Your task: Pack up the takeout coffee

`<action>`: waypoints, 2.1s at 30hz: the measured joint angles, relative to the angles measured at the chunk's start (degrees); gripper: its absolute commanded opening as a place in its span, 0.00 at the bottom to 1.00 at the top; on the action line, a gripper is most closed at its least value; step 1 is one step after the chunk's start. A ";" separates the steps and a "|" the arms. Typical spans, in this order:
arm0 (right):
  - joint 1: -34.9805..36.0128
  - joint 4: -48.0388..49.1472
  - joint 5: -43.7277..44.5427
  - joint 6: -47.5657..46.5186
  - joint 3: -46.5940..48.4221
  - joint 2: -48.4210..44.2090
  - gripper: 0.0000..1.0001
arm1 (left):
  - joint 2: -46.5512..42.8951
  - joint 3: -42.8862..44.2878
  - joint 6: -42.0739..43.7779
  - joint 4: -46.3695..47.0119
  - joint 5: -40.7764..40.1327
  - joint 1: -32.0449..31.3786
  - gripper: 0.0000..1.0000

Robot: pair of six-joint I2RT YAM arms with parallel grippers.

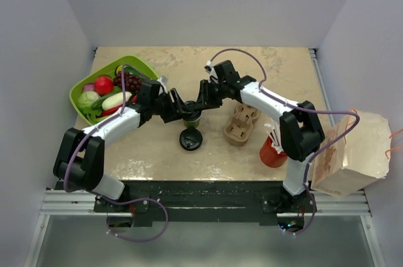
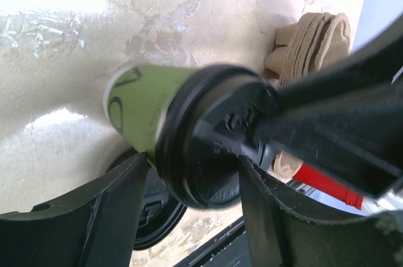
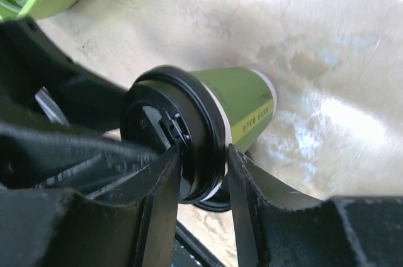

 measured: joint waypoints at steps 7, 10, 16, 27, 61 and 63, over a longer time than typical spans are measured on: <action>-0.85 -3.50 0.04 -7.26 8.59 4.63 0.48 | -2.93 -2.16 -0.09 -0.72 1.20 -0.22 0.70; -0.92 -6.56 1.05 -10.38 12.07 5.51 0.54 | -2.93 -2.21 -0.09 -1.16 1.42 -0.26 0.75; -0.92 -7.45 4.17 -12.46 14.16 5.49 0.61 | -2.56 -1.11 0.02 -2.62 1.27 -0.24 0.84; -1.18 -6.58 5.44 -11.63 12.13 1.77 0.65 | -2.25 4.15 1.84 -3.74 -0.33 2.23 0.88; -0.59 7.85 -4.85 2.38 -1.44 2.25 0.12 | 4.13 1.70 2.62 2.73 2.78 4.50 0.67; -0.79 8.87 -5.46 2.64 -2.01 2.25 0.10 | 4.13 1.42 2.36 3.45 3.08 4.52 0.67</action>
